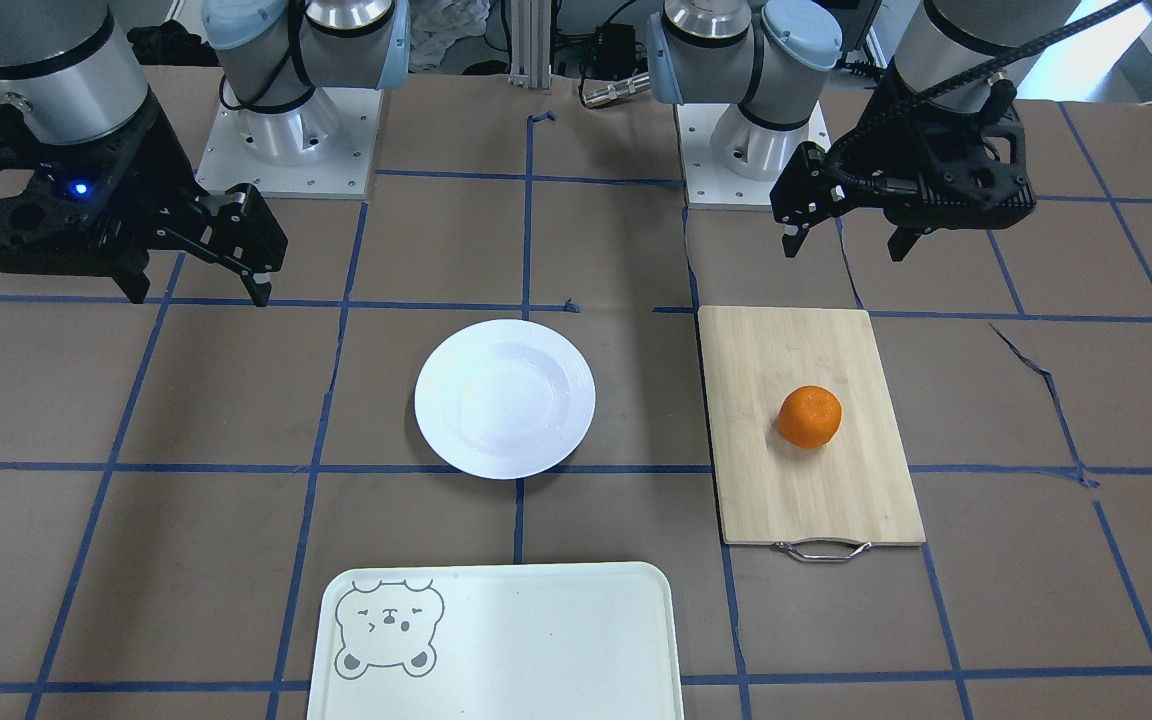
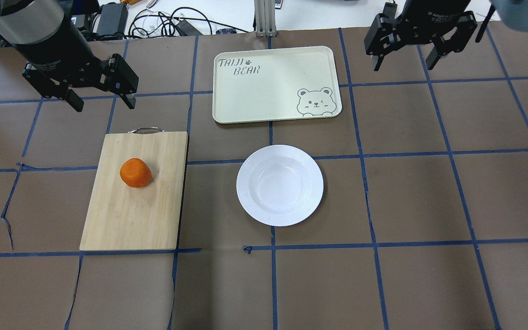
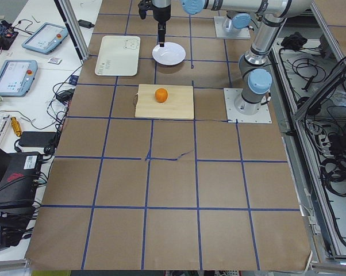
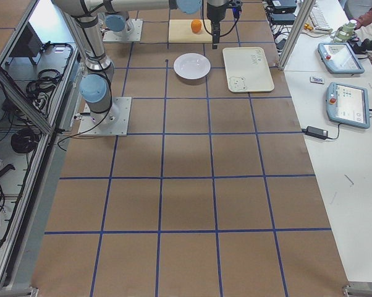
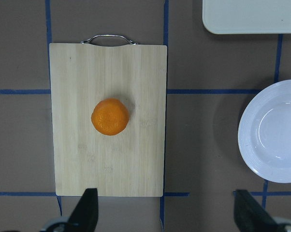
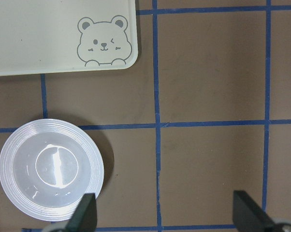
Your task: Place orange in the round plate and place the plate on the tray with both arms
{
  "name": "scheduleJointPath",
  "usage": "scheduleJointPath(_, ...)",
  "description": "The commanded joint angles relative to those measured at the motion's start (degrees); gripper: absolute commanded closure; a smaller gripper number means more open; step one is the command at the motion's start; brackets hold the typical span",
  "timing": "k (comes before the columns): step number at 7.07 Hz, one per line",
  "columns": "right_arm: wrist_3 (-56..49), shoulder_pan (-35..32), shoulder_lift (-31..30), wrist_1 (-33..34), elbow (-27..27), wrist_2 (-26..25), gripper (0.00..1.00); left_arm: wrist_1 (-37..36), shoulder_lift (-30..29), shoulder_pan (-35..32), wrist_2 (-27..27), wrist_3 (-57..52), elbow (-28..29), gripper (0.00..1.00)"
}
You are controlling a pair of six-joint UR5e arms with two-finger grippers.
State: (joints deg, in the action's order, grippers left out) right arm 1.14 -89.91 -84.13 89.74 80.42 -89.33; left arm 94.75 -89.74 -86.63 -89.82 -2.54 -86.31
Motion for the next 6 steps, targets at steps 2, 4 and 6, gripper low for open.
scheduleJointPath(2,0.1,0.0,-0.1,0.0,0.0,-0.1,0.0,0.0,-0.1,0.5,-0.2,-0.1,0.1,0.0)
scheduleJointPath(4,0.1,0.0,0.0,0.0,0.0,-0.1,0.0,0.4,-3.8,4.0,-0.5,-0.3,-0.7,0.0)
scheduleJointPath(6,0.0,0.0,0.0,0.0,0.0,-0.1,0.0,-9.9,-8.5,6.6,-0.4,-3.7,-9.8,0.0)
